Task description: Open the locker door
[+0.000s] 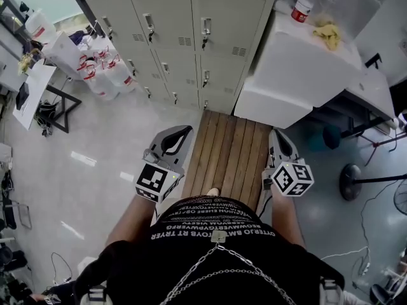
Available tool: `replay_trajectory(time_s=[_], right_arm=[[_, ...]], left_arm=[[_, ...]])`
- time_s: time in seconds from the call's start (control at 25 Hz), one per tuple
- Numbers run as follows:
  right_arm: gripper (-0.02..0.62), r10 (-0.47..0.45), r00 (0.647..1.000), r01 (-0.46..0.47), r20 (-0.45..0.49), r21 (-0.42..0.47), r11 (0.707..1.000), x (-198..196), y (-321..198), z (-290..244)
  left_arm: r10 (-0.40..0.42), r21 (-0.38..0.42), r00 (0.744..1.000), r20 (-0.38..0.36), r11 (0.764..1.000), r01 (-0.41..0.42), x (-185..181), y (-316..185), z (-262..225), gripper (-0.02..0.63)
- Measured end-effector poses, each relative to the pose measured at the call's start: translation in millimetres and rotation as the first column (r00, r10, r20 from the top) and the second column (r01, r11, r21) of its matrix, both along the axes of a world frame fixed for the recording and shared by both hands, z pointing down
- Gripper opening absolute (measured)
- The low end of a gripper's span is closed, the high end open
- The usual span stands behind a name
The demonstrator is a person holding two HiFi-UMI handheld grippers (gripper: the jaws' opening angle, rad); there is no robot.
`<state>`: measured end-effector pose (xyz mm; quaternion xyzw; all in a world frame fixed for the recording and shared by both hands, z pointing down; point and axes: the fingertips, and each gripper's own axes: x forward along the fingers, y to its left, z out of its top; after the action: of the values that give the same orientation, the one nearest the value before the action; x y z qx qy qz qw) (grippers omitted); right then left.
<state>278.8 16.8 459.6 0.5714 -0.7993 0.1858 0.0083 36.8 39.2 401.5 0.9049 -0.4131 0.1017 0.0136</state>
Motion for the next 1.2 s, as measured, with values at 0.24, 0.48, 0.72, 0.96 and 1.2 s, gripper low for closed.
replay_trajectory(time_s=[0.24,0.48,0.72,0.96,1.2], right_arm=[[-0.005,-0.029,1.000,0.029,-0.011,0.017,0.999,7,-18,-5],[-0.005,-0.018,0.998,0.019,-0.062,0.026,0.999,24,-30,-5],[-0.005,-0.079,0.993,0.081,-0.091,0.015,0.997,-8,-40,1],[-0.005,-0.107,0.985,0.110,-0.134,0.020,0.994,-37,-52,1],[-0.005,-0.105,0.977,0.115,-0.184,0.043,0.992,-65,-76,-9]], left_arm=[[-0.023,-0.019,1.000,-0.006,1.000,0.023,12,-19,6,0.000],[-0.002,-0.005,1.000,0.014,1.000,0.002,26,-22,5,0.000],[-0.098,-0.059,0.995,0.012,0.993,0.099,-12,-27,21,0.000],[-0.098,-0.063,0.995,0.004,0.993,0.098,-31,-42,28,0.000],[-0.068,-0.012,0.998,0.000,0.998,0.068,-47,-82,15,-0.001]])
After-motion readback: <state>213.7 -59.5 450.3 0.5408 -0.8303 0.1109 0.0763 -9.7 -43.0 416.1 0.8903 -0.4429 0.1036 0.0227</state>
